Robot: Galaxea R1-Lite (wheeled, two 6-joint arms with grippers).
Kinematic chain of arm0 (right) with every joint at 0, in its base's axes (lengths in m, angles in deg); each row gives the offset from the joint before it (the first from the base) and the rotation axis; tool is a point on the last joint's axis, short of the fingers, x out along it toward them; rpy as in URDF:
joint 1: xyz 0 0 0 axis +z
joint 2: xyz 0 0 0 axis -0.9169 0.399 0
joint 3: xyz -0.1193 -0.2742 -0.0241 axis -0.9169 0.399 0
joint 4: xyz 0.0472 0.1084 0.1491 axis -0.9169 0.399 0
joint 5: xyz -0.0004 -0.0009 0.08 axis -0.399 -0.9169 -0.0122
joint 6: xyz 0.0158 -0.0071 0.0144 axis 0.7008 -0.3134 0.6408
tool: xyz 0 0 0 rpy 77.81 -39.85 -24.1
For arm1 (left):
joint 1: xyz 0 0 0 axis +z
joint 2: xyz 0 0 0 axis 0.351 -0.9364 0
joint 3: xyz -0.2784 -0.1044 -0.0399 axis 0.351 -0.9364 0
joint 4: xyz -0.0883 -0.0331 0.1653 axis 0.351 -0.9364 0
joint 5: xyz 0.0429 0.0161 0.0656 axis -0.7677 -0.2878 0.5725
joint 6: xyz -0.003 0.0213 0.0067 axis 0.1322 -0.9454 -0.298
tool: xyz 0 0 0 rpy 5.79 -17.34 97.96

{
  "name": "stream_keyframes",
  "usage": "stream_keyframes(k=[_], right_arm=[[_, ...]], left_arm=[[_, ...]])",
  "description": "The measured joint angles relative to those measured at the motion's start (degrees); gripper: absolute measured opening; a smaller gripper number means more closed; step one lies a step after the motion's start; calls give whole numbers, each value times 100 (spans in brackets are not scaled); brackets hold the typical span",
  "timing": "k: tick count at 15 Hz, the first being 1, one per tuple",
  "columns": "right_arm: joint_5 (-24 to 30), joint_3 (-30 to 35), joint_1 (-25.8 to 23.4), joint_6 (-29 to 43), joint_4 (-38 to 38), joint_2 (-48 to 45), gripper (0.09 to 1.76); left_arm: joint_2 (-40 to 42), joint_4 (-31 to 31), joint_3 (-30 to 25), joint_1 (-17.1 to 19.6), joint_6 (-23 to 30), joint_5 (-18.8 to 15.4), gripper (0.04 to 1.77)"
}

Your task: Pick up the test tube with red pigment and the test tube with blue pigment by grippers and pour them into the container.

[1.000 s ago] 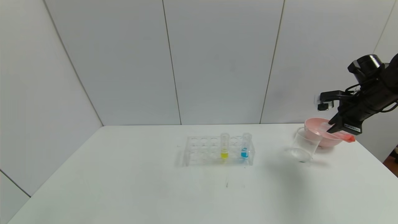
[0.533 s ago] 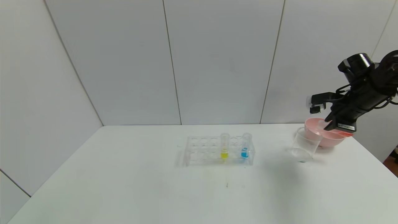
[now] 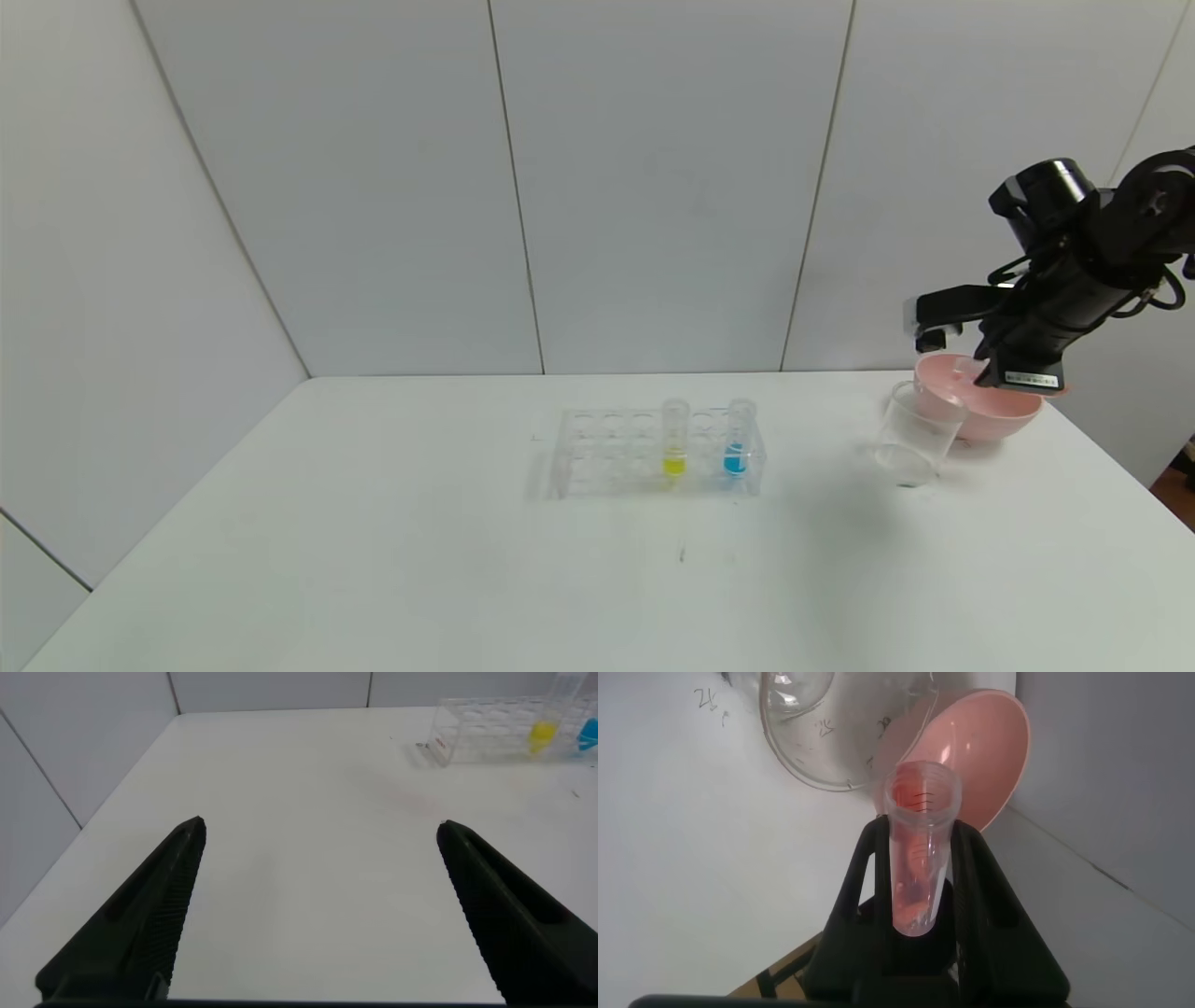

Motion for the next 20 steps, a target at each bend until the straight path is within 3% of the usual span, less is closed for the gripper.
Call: stream_keyframes(k=[11, 16, 20], right_arm=[[-1402, 0, 563, -310, 208, 69, 45], [-1826, 0, 734, -369, 213, 196, 45], [-1855, 0, 784, -384, 215, 246, 45]], left_arm=[[0, 0, 0, 0, 0, 0, 176], [0, -2, 0, 0, 0, 0, 176], [0, -2, 0, 0, 0, 0, 176]])
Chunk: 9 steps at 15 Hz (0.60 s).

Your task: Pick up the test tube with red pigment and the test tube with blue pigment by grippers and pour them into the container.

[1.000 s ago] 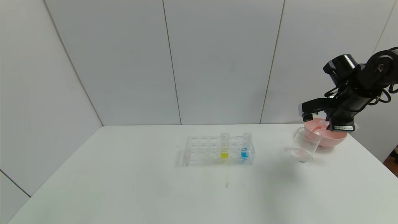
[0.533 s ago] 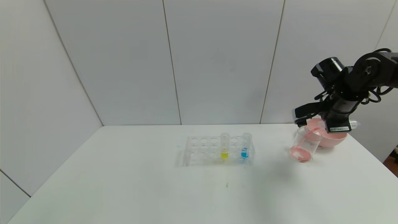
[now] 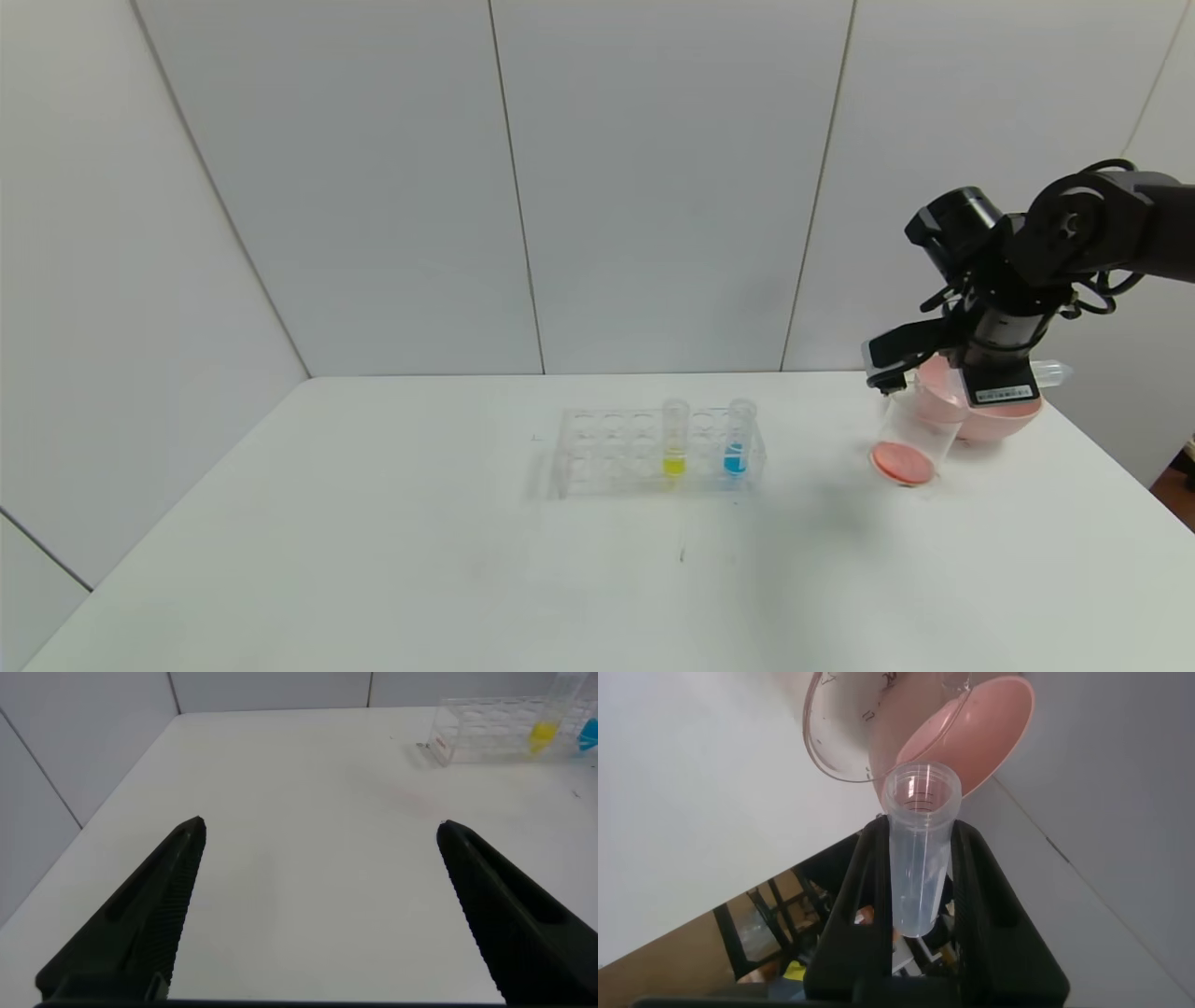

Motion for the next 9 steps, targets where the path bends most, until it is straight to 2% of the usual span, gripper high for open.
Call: stream_keyframes(k=[7, 9], right_arm=[[5, 0, -34, 28, -20, -33, 45], [396, 0, -139, 85, -33, -113, 45]], left_arm=[[0, 2, 0, 0, 0, 0, 176], [0, 0, 0, 0, 0, -2, 176]])
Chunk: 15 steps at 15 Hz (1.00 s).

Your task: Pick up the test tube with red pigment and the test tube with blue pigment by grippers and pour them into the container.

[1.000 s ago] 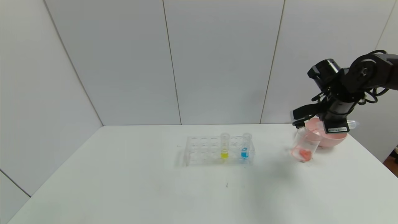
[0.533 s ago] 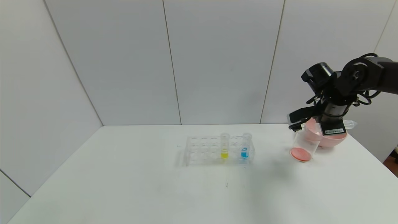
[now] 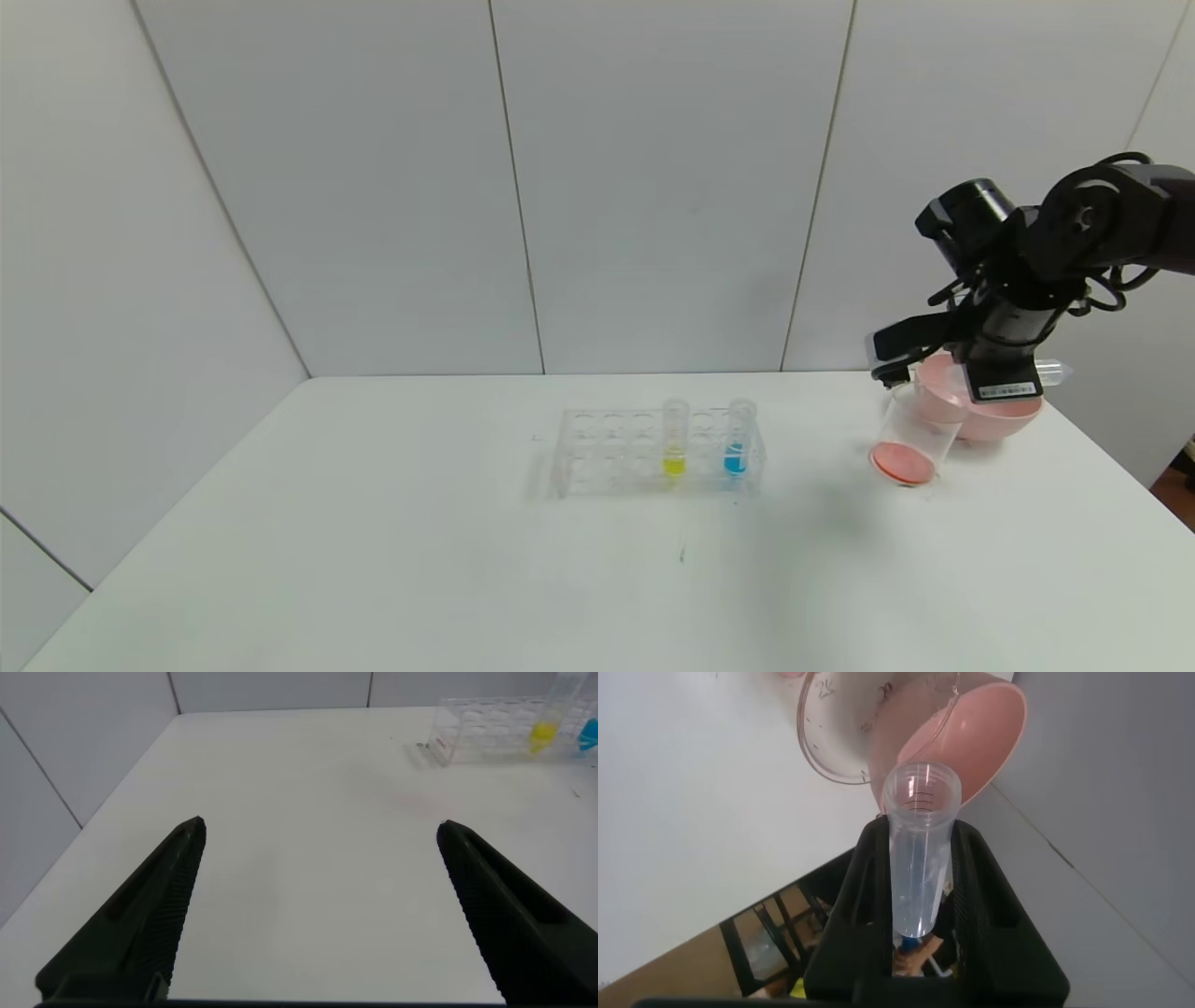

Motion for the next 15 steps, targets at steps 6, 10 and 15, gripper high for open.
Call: stream_keyframes(k=[6, 10, 15], right_arm=[[2944, 94, -683, 1178, -12, -369, 45], [4472, 269, -1175, 2811, -61, -744, 45], [5181, 895, -1396, 4826, -1186, -1325, 45]], left_arm=[[0, 2, 0, 0, 0, 2, 176], [2, 0, 0, 0, 0, 2, 176], [0, 0, 0, 0, 0, 2, 176]])
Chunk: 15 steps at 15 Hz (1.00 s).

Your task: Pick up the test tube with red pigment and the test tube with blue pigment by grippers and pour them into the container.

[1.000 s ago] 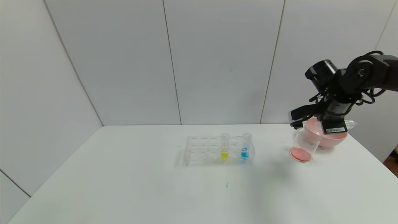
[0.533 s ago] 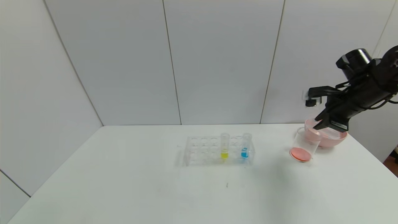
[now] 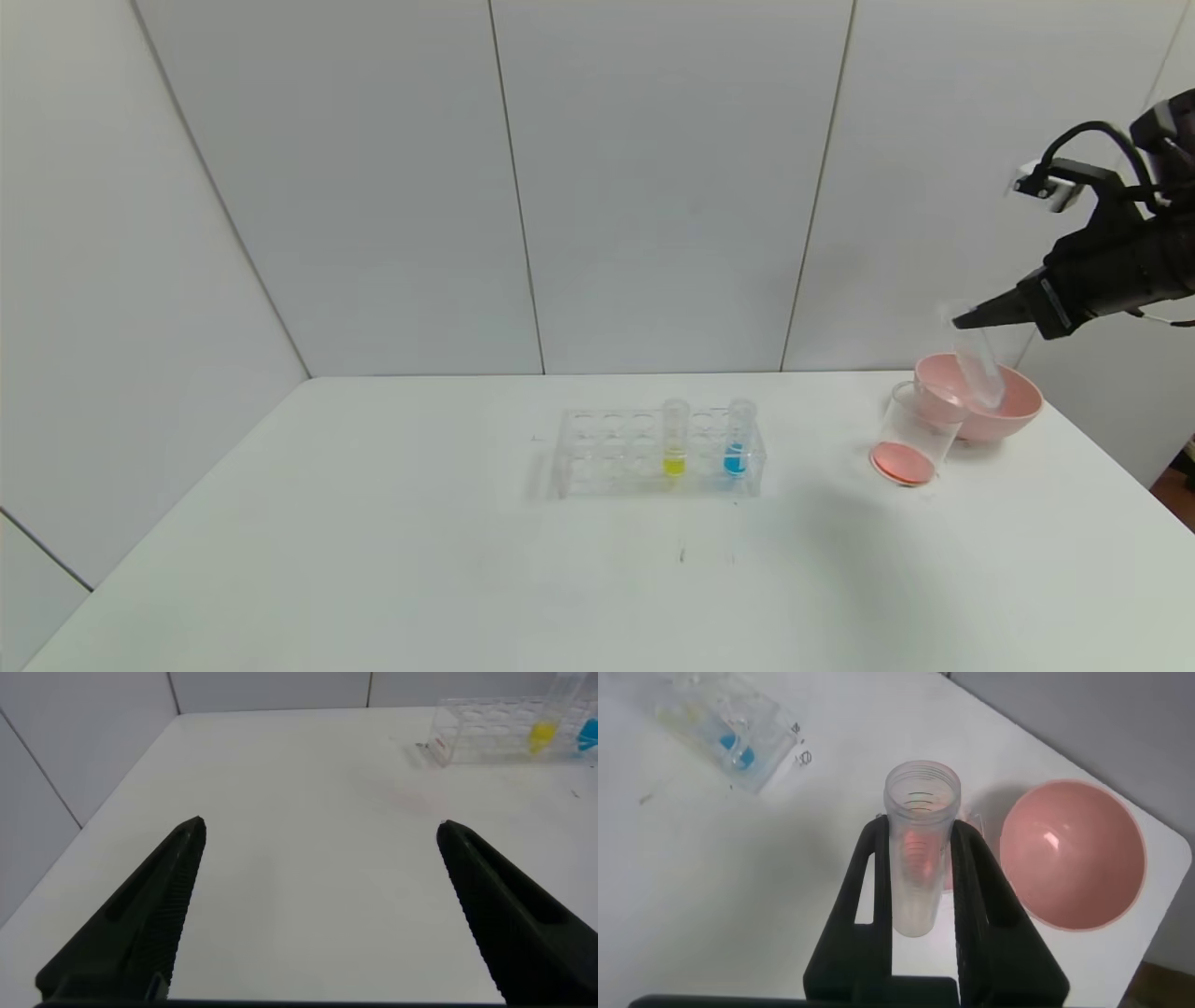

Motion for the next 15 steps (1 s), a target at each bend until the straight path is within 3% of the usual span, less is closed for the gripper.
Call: stream_keyframes(k=[8, 11, 15], right_arm=[[144, 3716, -129, 1929, -5683, -1173, 45], [144, 4651, -271, 2064, -6393, -1414, 45], [144, 5257, -328, 2427, -7036, -1626, 45]], left_arm=[[0, 0, 0, 0, 0, 0, 176], [0, 0, 0, 0, 0, 0, 176], [0, 2, 0, 0, 0, 0, 176]])
